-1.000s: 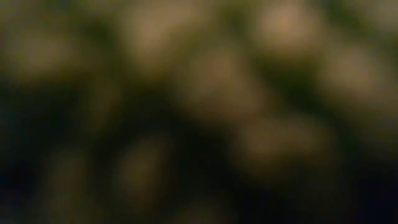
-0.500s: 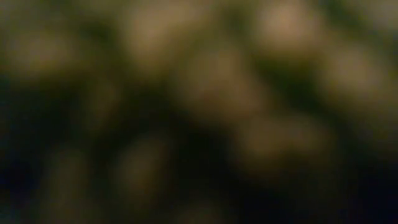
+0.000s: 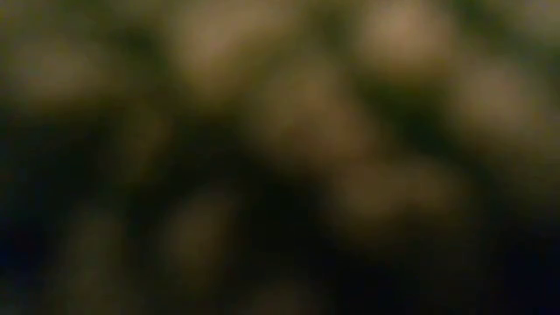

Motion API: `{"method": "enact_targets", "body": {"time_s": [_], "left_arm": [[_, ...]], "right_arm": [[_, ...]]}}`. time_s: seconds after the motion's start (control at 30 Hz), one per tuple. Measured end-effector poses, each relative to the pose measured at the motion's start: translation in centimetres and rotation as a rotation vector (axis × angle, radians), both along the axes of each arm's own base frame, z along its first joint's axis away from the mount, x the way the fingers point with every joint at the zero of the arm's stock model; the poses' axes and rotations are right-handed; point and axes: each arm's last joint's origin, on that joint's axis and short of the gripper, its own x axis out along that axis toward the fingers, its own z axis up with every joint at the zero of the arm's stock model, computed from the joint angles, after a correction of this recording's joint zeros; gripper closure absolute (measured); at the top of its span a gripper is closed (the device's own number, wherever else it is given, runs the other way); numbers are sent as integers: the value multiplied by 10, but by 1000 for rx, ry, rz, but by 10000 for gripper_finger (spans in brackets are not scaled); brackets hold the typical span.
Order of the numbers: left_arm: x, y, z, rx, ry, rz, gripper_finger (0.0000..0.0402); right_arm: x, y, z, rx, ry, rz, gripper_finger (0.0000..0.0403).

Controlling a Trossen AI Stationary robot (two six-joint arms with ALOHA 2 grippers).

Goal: Sort microfiber towel by color & place in baskets
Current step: Put the white microfiber cloth into the right wire basket

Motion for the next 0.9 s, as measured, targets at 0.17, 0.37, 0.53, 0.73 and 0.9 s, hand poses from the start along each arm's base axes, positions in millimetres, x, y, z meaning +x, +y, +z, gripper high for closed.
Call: {"method": "enact_targets", "body": {"time_s": [0.17, 0.37, 0.53, 0.73, 0.9], "left_arm": [[0, 0, 0, -2, -1, 2, 286], [0, 0, 0, -2, -1, 3, 286], [0, 0, 0, -2, -1, 3, 286], [0, 0, 0, 0, 0, 0, 286], [0, 0, 0, 0, 0, 0, 286]], "right_arm": [[-5, 4, -5, 82, 11, 34, 349], [-14, 11, -11, 192, 32, 41, 298], [-24, 20, -26, 379, 130, 62, 280], [-31, 26, -41, 566, 210, 32, 280], [-32, 26, -43, 585, 214, 14, 288]]}}
